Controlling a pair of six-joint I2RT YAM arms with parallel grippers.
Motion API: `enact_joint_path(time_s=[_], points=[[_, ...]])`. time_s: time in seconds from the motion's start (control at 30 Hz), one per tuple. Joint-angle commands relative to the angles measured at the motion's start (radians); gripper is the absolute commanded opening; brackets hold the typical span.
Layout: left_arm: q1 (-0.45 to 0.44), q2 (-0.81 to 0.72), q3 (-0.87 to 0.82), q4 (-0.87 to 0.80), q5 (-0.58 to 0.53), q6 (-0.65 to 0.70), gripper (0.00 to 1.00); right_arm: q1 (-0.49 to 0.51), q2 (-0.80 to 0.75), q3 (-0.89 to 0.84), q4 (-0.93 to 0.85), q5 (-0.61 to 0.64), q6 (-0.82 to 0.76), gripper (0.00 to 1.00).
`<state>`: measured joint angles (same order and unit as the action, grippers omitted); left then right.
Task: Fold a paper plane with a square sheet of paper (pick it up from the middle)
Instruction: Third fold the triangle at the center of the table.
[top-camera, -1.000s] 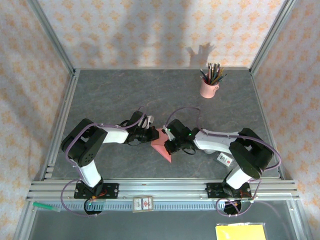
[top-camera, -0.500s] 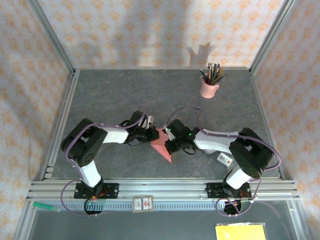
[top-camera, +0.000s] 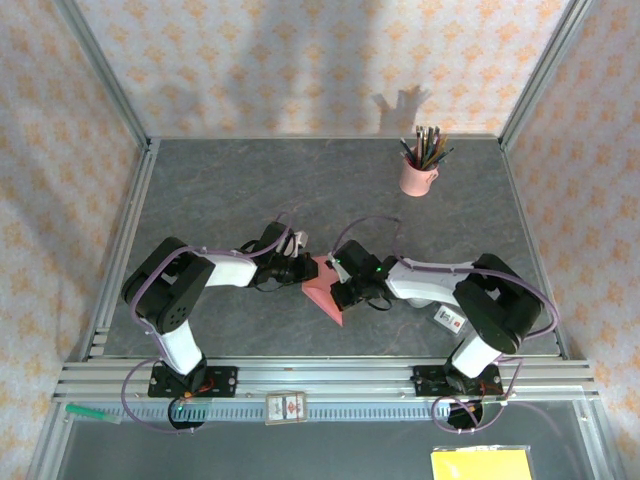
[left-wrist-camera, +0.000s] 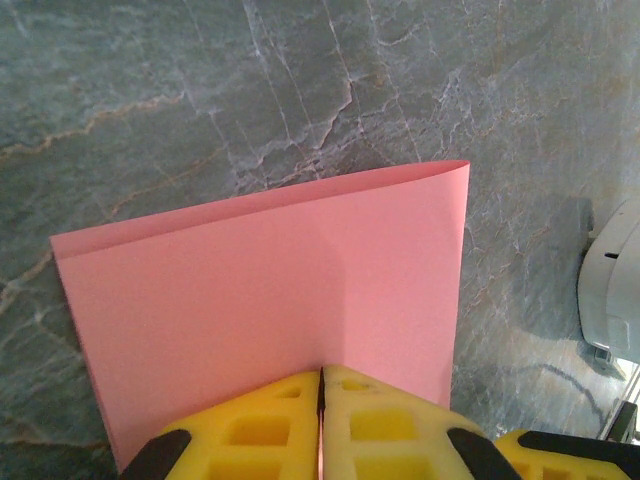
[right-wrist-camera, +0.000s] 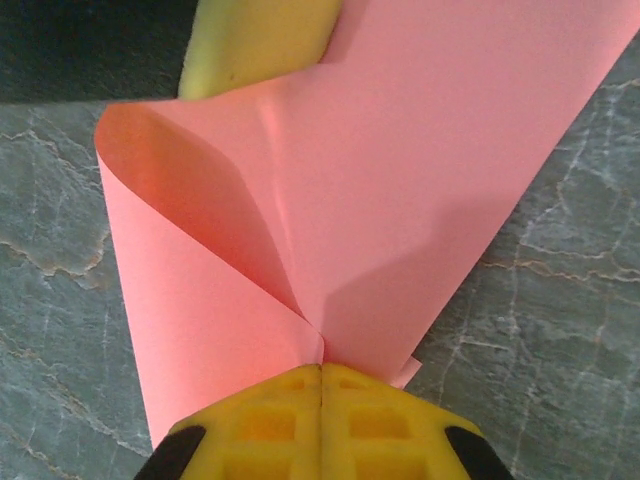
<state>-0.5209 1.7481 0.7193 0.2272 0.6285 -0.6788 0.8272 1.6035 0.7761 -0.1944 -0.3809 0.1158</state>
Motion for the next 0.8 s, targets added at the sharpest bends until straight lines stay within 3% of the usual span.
enact_joint_path(time_s=[0.0,0.33,0.77], points=[[0.012,0.037,-0.007,-0.074,-0.043,0.03,0.12,-0.009,0.009,-0.003,-0.017,0.031,0.013,0.0],[0.012,0.034,0.002,-0.075,-0.039,0.026,0.13,-0.009,0.031,-0.001,-0.036,0.034,0.018,0.0],[0.012,-0.054,0.132,-0.154,-0.018,0.016,0.21,-0.008,0.025,-0.038,-0.027,0.025,0.067,0.0]])
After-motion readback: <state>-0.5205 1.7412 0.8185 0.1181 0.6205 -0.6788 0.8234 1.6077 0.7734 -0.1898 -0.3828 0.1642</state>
